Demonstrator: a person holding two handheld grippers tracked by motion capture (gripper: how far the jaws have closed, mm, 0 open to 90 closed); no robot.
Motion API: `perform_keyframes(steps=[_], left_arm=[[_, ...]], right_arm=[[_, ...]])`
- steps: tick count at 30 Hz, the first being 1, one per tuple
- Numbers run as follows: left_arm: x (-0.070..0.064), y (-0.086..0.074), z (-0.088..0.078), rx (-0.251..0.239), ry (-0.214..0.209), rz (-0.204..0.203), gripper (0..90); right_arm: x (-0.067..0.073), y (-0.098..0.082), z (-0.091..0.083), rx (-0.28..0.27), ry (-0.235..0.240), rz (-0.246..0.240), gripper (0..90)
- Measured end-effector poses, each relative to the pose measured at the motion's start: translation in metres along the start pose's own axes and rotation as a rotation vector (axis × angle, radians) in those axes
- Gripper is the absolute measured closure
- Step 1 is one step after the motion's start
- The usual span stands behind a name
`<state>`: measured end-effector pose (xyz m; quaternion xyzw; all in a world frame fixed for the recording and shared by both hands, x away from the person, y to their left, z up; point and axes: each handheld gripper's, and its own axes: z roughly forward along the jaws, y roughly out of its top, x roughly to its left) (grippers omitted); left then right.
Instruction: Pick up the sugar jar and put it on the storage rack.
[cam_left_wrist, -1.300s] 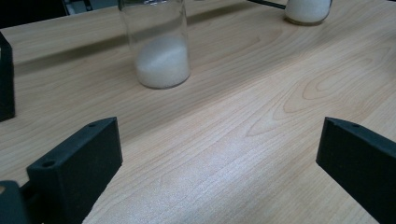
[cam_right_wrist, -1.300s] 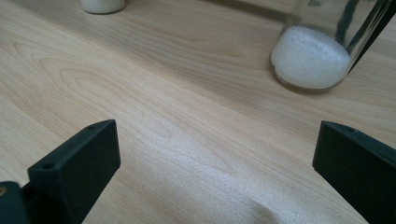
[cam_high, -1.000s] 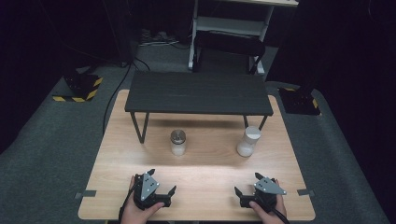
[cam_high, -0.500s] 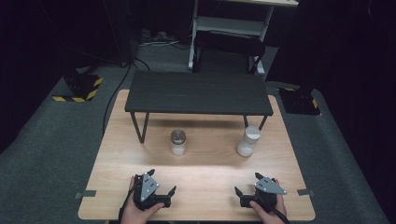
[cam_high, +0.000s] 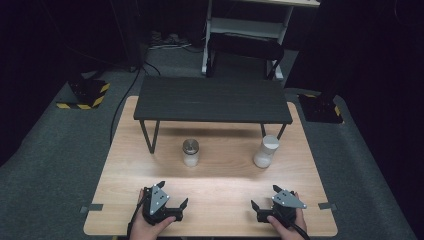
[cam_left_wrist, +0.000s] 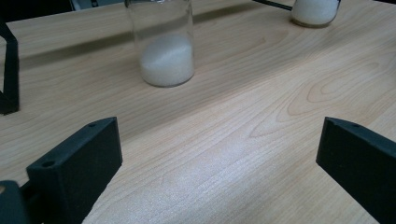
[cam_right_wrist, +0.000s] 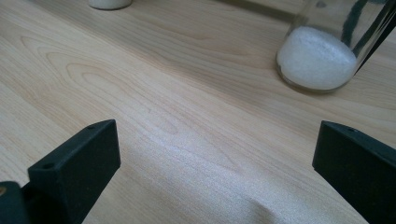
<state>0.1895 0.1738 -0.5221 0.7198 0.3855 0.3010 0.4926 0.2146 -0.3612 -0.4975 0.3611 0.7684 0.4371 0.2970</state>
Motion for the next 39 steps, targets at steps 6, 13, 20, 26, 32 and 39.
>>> perform_keyframes(steps=[6,13,20,26,32,39], left_arm=[[-0.001,0.002,0.002,-0.005,0.000,-0.001,0.6],[-0.001,0.008,0.005,-0.030,0.002,0.005,0.6],[0.002,0.013,0.010,-0.059,0.008,-0.007,0.6],[0.004,0.018,0.016,-0.066,0.013,-0.003,0.6],[0.006,0.023,0.024,-0.071,0.020,0.000,0.6],[0.008,0.030,0.037,-0.066,0.025,0.002,0.6]], right_arm=[[0.000,0.000,0.000,-0.002,0.000,0.006,0.0],[0.000,-0.001,-0.001,-0.008,0.000,0.008,0.0],[-0.001,-0.001,0.000,-0.007,0.001,0.010,0.0],[-0.001,-0.001,0.000,-0.006,0.001,0.008,0.0],[-0.001,-0.002,-0.001,-0.009,0.003,0.008,0.0],[-0.003,-0.002,-0.001,-0.010,0.008,0.013,0.0]])
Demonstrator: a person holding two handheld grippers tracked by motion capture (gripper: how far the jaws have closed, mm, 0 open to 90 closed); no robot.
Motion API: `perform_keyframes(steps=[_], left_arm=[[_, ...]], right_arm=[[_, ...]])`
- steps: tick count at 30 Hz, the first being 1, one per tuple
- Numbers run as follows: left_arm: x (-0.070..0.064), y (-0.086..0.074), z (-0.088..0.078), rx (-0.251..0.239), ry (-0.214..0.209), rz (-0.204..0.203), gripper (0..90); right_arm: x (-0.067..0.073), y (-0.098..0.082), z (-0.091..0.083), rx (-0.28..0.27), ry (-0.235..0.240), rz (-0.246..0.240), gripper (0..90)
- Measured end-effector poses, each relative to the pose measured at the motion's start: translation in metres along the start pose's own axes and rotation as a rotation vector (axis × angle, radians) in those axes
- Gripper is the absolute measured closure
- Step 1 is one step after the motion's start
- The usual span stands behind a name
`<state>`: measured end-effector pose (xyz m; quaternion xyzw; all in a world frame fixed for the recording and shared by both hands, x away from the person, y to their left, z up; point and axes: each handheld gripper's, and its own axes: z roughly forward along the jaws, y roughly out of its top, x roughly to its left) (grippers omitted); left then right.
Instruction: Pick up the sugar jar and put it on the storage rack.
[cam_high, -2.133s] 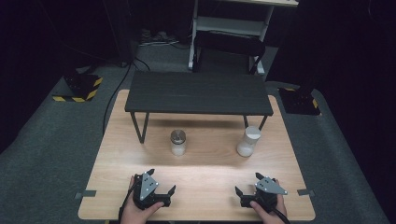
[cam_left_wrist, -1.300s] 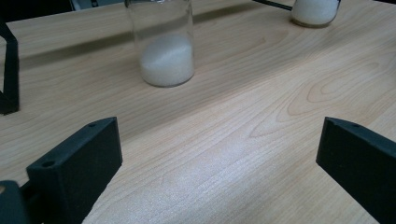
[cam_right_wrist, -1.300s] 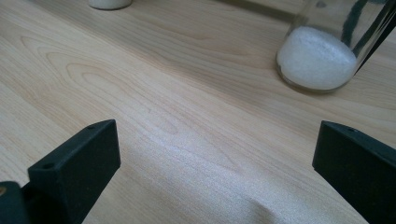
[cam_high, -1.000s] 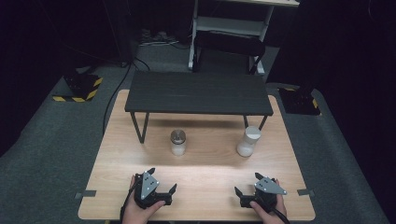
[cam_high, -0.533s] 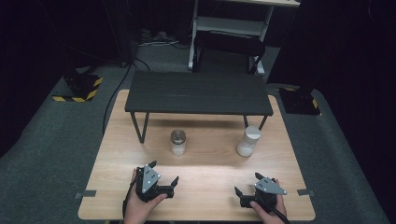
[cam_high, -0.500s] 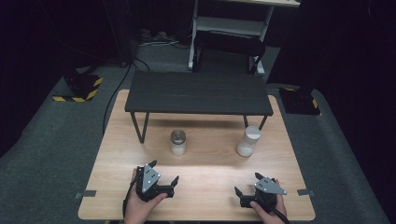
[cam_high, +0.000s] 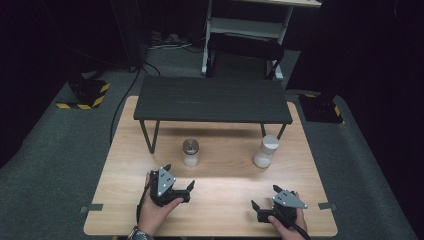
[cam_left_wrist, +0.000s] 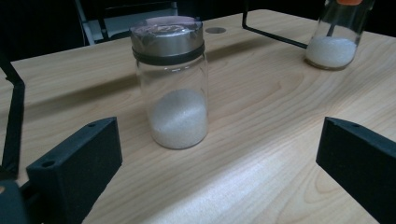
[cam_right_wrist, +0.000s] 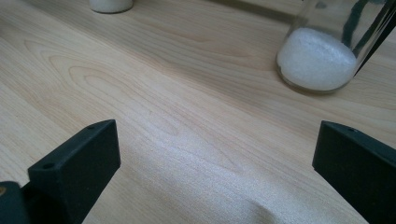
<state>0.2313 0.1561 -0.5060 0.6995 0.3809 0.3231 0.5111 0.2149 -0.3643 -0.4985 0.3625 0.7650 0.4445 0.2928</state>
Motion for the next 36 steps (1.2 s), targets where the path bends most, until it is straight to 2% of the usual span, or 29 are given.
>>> perform_keyframes(steps=[12,19,26,31,36], left_arm=[[0.009,0.005,0.028,-0.013,0.012,-0.048,0.6],[0.009,0.008,0.041,-0.015,0.015,-0.038,0.6],[0.011,0.007,0.058,-0.008,0.024,-0.076,0.6],[0.012,0.006,0.069,-0.004,0.038,-0.108,1.4],[0.011,0.007,0.076,-0.015,0.045,-0.102,2.5]], right_arm=[[0.000,0.000,0.000,-0.001,0.004,-0.005,0.0],[-0.001,0.000,0.000,-0.001,0.008,-0.006,0.0],[0.001,0.000,0.000,-0.002,0.005,-0.020,0.0],[-0.001,-0.001,0.000,-0.005,0.007,-0.010,0.0],[-0.001,-0.001,0.000,-0.007,0.009,-0.011,0.0]])
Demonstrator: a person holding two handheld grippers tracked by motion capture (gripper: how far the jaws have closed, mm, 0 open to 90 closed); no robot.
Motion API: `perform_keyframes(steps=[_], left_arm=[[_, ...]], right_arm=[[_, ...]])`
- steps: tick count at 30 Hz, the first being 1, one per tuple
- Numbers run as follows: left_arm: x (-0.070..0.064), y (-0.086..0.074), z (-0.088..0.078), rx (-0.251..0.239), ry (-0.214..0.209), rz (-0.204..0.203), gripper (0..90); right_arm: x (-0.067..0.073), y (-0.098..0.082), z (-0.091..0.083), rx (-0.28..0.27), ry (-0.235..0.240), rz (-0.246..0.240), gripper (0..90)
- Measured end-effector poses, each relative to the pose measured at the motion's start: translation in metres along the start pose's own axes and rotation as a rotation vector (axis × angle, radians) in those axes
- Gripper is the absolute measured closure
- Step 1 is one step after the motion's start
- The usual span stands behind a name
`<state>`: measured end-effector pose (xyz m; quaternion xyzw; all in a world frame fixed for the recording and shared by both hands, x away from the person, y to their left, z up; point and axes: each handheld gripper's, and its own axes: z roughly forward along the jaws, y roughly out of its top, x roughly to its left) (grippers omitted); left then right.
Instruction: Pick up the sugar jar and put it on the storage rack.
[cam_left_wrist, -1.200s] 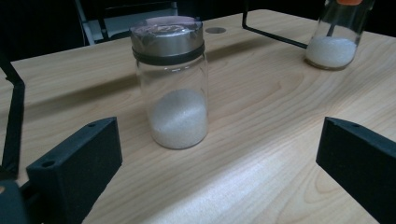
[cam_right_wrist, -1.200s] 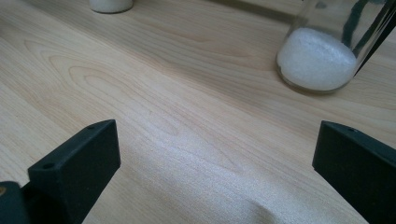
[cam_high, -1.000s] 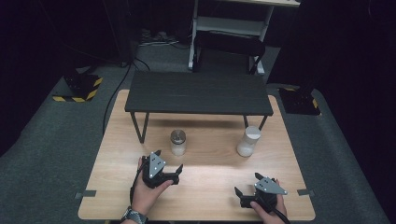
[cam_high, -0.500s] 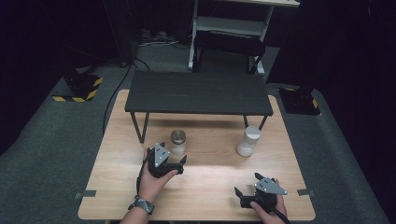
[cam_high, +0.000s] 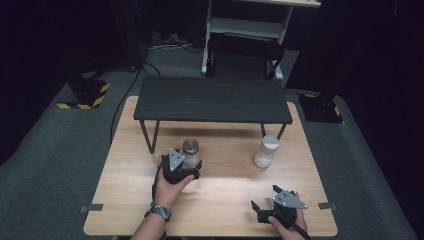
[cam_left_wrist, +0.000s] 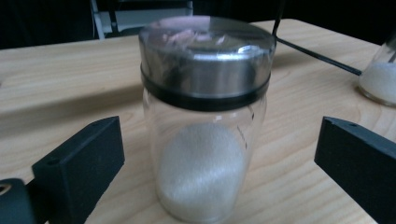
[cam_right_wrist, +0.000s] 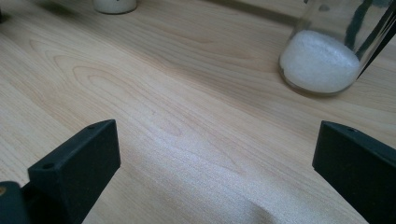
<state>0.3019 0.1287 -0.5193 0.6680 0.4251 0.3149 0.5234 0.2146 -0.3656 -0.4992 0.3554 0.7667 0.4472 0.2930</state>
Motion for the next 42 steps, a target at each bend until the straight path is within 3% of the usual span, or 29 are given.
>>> perform_keyframes(steps=[7,12,22,35,42], left_arm=[[-0.002,0.001,0.010,-0.011,0.018,-0.029,8.2],[-0.003,0.001,0.015,-0.008,0.017,-0.023,16.8],[0.002,-0.002,0.015,-0.025,0.022,-0.046,28.9],[-0.002,-0.006,0.011,-0.038,0.030,-0.011,30.6],[-0.001,-0.007,0.002,-0.059,0.019,-0.013,30.7]], right_arm=[[-0.002,0.000,0.000,0.001,0.005,0.006,0.0],[-0.002,0.000,0.000,0.000,0.009,0.008,0.0],[-0.003,-0.001,0.000,-0.002,0.011,0.015,0.0],[-0.004,-0.001,0.000,-0.002,0.013,0.019,0.0],[-0.004,-0.001,0.000,-0.004,0.013,0.019,0.0]])
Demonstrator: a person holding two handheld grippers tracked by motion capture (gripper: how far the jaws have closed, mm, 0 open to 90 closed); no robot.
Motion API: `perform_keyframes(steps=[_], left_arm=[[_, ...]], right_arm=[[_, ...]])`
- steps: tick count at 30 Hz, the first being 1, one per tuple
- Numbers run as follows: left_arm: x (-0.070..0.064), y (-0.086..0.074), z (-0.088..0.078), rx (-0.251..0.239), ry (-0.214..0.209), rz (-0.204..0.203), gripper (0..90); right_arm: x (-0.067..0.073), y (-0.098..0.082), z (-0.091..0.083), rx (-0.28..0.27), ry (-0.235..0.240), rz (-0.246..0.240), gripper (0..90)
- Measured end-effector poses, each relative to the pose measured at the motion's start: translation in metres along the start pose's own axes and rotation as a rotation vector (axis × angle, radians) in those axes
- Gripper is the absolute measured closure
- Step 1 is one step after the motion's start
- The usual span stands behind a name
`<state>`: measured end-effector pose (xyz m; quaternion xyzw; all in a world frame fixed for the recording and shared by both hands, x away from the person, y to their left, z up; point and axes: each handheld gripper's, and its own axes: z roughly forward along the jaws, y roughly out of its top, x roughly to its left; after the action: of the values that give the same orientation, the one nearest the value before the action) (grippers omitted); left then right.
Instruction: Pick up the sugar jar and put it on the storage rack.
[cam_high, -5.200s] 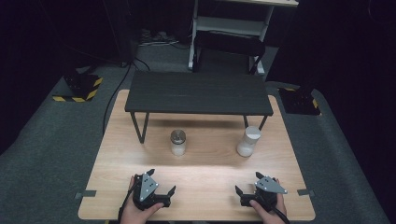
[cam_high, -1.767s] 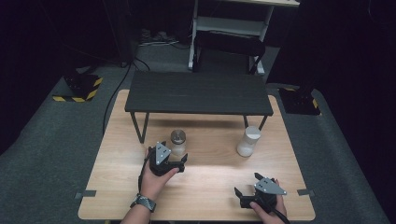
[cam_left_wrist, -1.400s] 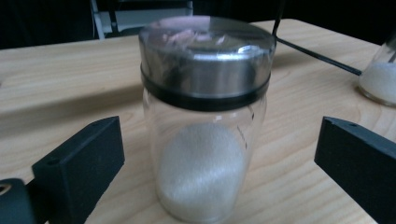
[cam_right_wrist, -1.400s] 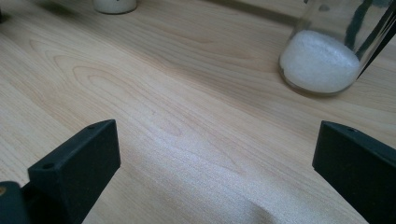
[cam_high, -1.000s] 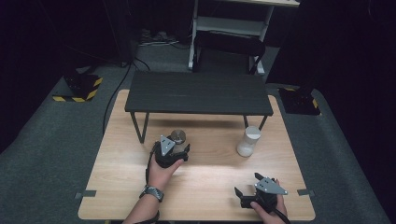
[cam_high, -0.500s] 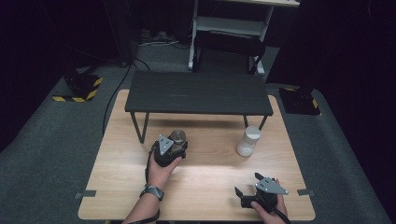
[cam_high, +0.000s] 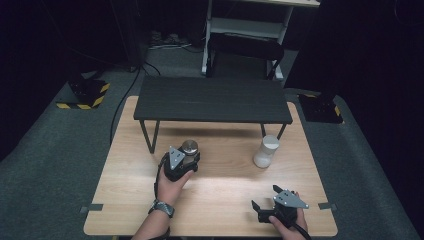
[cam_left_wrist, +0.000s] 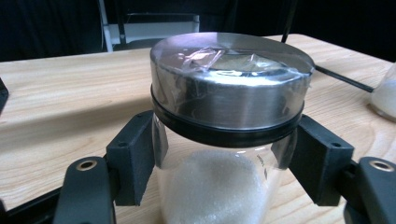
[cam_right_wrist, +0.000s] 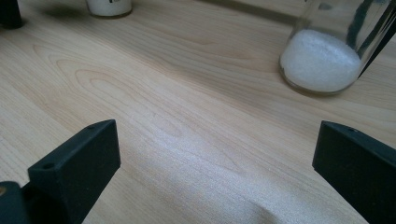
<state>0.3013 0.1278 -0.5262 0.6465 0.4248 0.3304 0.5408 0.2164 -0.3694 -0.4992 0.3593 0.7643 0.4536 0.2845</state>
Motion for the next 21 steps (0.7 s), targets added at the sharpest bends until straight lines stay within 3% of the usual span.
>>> perform_keyframes(steps=[21], left_arm=[[-0.003,0.001,-0.048,-0.065,0.011,0.024,30.8]], right_arm=[[0.003,0.001,0.000,0.003,-0.009,-0.009,0.0]])
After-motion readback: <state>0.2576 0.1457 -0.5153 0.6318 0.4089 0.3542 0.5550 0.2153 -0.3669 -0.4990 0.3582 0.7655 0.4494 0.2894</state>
